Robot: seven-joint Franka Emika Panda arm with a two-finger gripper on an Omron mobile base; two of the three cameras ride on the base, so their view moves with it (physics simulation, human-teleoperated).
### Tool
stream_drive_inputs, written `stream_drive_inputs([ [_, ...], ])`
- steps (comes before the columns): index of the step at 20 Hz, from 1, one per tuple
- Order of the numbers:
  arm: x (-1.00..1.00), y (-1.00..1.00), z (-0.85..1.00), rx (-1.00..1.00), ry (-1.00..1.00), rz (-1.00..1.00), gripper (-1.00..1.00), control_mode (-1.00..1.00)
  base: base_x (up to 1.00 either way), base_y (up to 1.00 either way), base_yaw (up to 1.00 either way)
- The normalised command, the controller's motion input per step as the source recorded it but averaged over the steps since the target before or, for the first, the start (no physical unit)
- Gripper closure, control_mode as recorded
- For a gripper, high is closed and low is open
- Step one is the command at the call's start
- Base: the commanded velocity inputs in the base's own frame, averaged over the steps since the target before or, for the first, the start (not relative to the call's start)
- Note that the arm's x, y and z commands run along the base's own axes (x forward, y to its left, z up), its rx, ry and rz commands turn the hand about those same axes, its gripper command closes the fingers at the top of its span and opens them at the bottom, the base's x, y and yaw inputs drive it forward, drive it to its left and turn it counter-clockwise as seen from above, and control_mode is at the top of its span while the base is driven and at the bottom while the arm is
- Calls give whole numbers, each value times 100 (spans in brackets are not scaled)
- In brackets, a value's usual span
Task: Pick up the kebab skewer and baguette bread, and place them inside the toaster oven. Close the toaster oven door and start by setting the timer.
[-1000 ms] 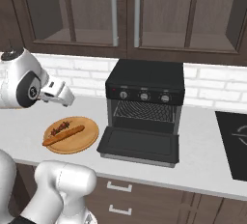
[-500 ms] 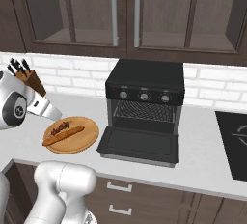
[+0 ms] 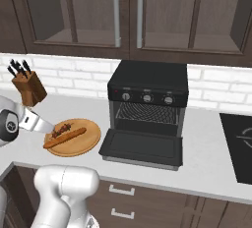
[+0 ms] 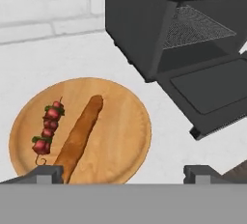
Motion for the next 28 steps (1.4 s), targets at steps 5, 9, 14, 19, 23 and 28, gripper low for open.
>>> stream_drive_inputs([
  [5,23,20,-52,-3,-4,-6,-100,-100,0,0,0],
  [9,40,25,-49,-3,0,-7,-100,-100,0,0,0],
  [14,22,11,-50,0,0,-3,-100,-100,0,0,0],
  [19,12,16,-46,0,0,-4,-100,-100,0,0,0],
  [23,4,22,-31,-8,-16,-5,-100,-100,0,0,0],
  [28,0,12,-21,-4,-14,-6,-100,-100,0,0,0],
])
